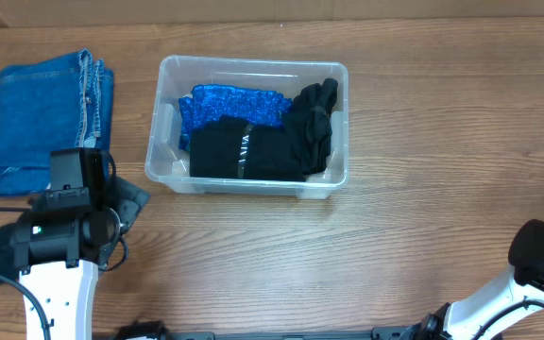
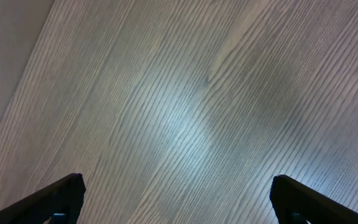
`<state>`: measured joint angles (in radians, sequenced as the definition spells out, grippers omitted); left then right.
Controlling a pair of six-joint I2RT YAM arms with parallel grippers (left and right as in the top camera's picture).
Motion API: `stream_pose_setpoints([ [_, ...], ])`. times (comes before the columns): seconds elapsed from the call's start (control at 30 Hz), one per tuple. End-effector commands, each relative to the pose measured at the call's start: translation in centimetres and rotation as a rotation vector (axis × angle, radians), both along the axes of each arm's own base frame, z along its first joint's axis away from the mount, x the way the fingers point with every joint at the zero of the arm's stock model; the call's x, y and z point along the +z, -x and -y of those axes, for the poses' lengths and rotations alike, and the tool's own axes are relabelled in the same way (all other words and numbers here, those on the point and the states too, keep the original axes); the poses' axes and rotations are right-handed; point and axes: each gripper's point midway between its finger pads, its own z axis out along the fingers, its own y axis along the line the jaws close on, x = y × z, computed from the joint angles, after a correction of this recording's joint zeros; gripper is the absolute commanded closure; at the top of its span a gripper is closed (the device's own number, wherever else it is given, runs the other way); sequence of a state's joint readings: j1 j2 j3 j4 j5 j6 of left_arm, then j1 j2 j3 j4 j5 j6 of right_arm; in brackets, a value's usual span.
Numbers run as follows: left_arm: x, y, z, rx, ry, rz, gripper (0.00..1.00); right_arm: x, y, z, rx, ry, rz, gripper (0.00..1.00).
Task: Pack container
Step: 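Reach the left gripper toward the black cloth beside the jeans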
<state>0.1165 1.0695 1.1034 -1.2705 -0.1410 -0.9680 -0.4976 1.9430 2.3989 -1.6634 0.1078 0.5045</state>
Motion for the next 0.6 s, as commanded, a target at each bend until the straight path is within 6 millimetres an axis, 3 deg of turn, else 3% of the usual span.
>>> stream_pose_setpoints([
  [0.0,-2.2,1.2,-2.6,0.260,-0.047,-0.020,0.00,0.5,0.0,0.1,-0.003,0.012,0.016,0.00],
  [0.17,-7.5,3.8,-5.9,0.470,0.011,-0.073,0.00,0.5,0.0,0.1,-0.003,0.012,0.016,0.00],
  [0.3,-9.0,3.8,-9.1,0.492,0.038,-0.036,0.04,0.5,0.0,0.1,-0.003,0.012,0.016,0.00],
  [0.4,-9.4,2.2,-11.5,0.380,-0.010,-0.009,0.05,0.5,0.0,0.1,-0.003,0.012,0.016,0.00],
  [0.57,-12.1,-2.7,-11.5,0.058,0.067,0.027,0.00,0.5,0.0,0.1,-0.003,0.012,0.016,0.00],
])
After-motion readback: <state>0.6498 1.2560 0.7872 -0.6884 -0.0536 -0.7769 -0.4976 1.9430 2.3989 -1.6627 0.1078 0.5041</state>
